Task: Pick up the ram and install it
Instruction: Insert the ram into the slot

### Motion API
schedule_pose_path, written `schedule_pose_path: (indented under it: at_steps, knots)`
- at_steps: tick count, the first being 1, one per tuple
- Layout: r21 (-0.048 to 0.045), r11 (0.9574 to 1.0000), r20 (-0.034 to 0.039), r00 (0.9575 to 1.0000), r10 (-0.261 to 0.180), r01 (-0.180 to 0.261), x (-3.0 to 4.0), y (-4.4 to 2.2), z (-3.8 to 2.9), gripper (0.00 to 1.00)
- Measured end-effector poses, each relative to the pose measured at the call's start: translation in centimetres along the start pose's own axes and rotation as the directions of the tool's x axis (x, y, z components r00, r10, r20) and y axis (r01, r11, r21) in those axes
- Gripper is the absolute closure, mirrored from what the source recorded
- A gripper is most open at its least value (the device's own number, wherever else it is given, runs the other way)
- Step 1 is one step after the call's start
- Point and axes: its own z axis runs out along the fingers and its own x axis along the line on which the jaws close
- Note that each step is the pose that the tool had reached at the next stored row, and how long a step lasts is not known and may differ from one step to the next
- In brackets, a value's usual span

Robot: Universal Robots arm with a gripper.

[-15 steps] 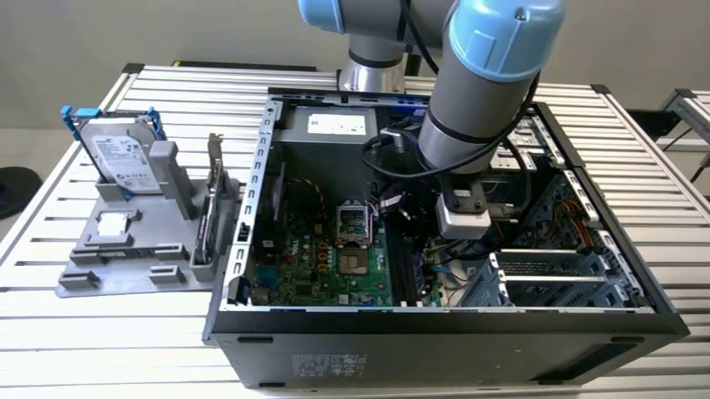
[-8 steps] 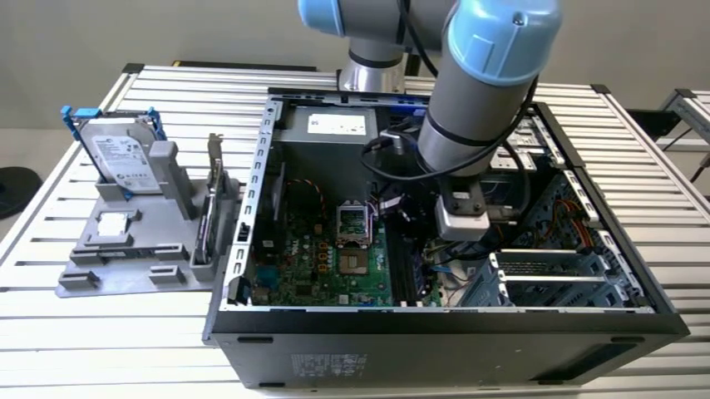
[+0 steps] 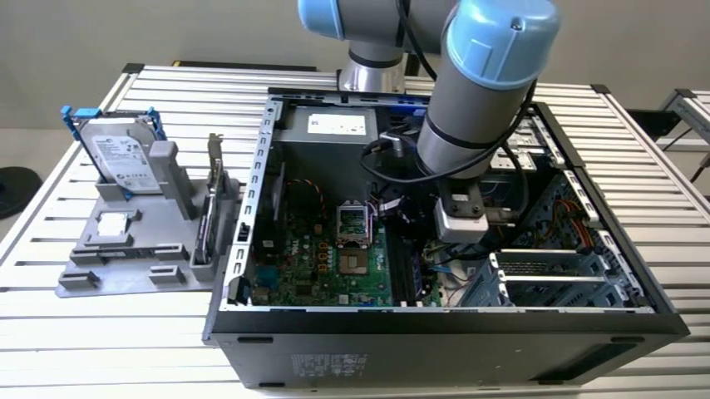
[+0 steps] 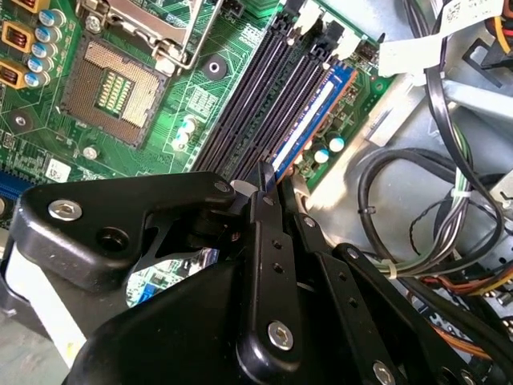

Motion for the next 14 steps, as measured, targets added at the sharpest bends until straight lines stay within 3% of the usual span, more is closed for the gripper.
schedule_pose_path:
  at_steps: [14]
  knots:
    - [-0.0048,1.0,-0.0001,1.0,0.0,0.0,-0.03,0.1,0.19,1.0]
